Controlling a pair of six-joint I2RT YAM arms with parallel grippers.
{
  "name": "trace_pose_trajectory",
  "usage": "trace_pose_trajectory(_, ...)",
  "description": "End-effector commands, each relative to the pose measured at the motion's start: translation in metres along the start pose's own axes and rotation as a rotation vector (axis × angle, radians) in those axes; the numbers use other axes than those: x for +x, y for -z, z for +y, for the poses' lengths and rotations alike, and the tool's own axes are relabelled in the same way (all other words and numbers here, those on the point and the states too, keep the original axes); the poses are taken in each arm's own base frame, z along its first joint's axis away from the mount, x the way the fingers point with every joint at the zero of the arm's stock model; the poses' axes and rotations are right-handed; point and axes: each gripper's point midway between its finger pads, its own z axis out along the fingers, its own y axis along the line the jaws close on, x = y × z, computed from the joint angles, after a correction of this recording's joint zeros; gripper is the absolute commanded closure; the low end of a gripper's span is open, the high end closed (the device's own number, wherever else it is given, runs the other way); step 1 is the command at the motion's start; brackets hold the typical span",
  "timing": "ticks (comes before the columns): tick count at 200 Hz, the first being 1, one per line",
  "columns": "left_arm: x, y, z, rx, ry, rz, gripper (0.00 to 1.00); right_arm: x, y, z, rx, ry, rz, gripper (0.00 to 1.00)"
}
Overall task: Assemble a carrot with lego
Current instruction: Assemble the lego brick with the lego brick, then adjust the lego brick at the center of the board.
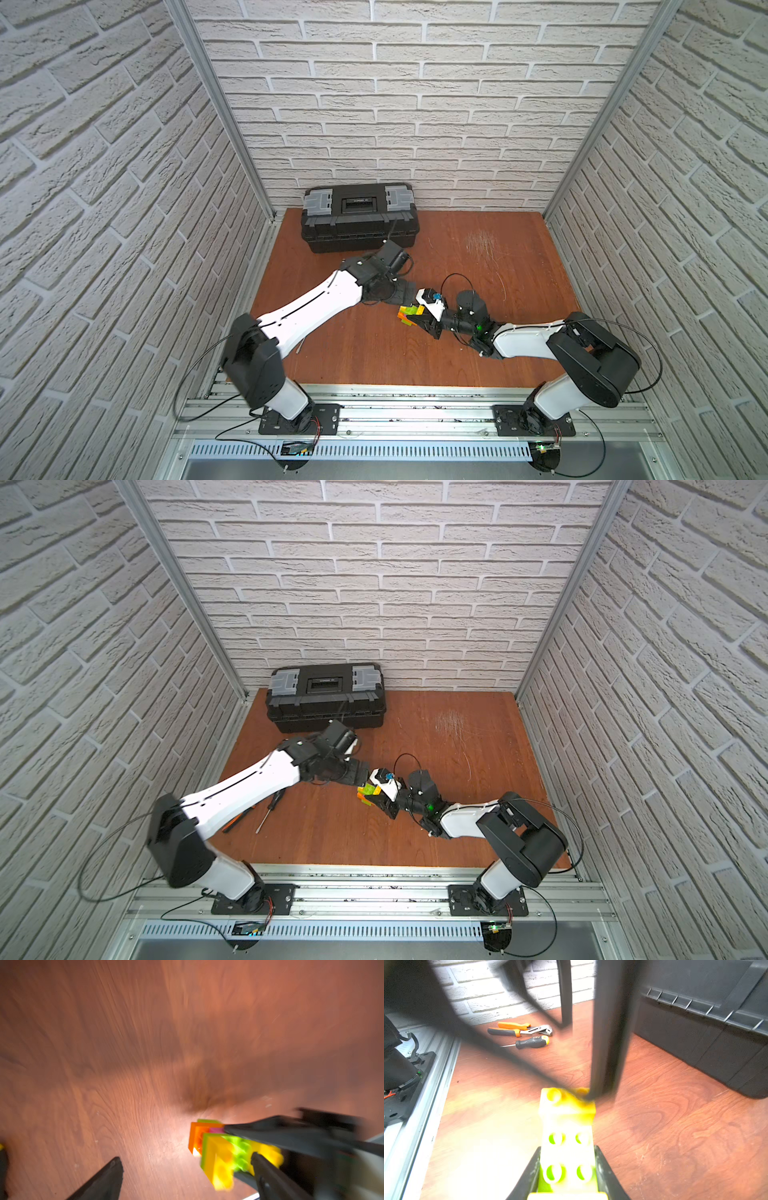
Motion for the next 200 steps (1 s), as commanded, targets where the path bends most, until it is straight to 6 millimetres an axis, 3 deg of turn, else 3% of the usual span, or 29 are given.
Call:
trace_pose_trajectory(1, -0.039, 0.051, -0.004, 0.125, 0.109, -0.230, 0.02, 0.028, -0.002, 0.006, -0.022, -0.076, 0.112, 0.86)
trace_pose_trajectory(38, -0.048, 0.076, 0.000, 0.246, 0.192, -0.279, 0.02, 0.021, -0.010, 0.005, -0.042, -0.118, 0.100, 0.87)
trace_pose_trajectory(96, -0.039, 0.070, -0.006, 0.298, 0.179, -0.245, 0.02, 0.010, -0.027, -0.004, -0.039, -0.263, 0.177, 0.87)
trace_pose_trajectory(177, -0.033, 0.077, 0.003, 0.288, 0.178, -0.240, 0.02, 0.037, -0.053, -0.025, -0.005, -0.474, 0.358, 0.82)
trace_pose_trajectory(200, -0.032, 0.081, 0.007, 0.282, 0.178, -0.247, 0.02, 0.042, -0.054, -0.032, 0.030, -0.477, 0.356, 0.70)
